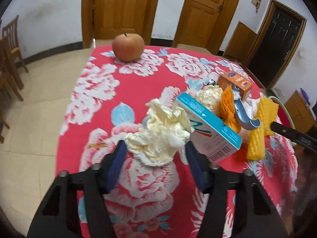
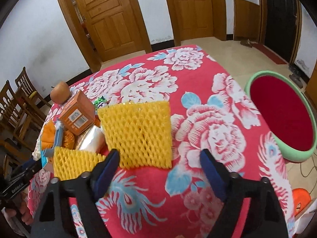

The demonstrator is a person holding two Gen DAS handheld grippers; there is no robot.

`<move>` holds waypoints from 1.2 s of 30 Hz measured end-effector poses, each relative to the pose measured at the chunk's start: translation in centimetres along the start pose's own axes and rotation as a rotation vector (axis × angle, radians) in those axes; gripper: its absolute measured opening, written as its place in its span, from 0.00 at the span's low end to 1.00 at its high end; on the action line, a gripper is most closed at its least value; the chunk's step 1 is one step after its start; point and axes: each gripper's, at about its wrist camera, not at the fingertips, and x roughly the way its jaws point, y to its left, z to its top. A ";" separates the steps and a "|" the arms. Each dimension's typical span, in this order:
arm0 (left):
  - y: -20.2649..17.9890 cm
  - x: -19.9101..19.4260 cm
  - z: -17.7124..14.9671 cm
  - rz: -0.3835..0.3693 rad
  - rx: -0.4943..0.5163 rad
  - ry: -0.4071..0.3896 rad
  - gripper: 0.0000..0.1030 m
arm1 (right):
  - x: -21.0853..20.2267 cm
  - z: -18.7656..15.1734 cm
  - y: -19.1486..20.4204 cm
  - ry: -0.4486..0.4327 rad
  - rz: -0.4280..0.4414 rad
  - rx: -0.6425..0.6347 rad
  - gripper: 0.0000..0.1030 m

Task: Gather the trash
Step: 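Grasp the yellow foam net with right tool while left tool grasps cream wrapper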

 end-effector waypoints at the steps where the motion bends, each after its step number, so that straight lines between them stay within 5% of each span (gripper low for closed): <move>1: 0.0 0.2 0.0 -0.013 -0.006 0.005 0.41 | 0.3 0.1 0.0 0.005 0.006 -0.001 0.64; 8: 0.2 -1.1 -0.1 -0.044 -0.046 -0.018 0.11 | 1.0 0.0 0.1 0.014 0.079 -0.032 0.12; 29: -5.1 -7.9 -1.3 -0.068 -0.001 -0.113 0.04 | -8.4 -2.6 -3.4 -0.187 0.174 -0.009 0.12; 31: -5.1 -7.7 -1.5 -0.031 -0.015 -0.103 0.10 | -8.7 -2.8 -3.9 -0.194 0.176 0.001 0.12; 34: -4.5 -6.9 -1.7 0.027 -0.043 -0.085 0.48 | -9.3 -3.1 -4.8 -0.203 0.176 0.025 0.12; 36: -4.1 -6.4 -1.7 0.056 -0.055 -0.075 0.52 | -9.7 -3.3 -5.2 -0.216 0.178 0.036 0.12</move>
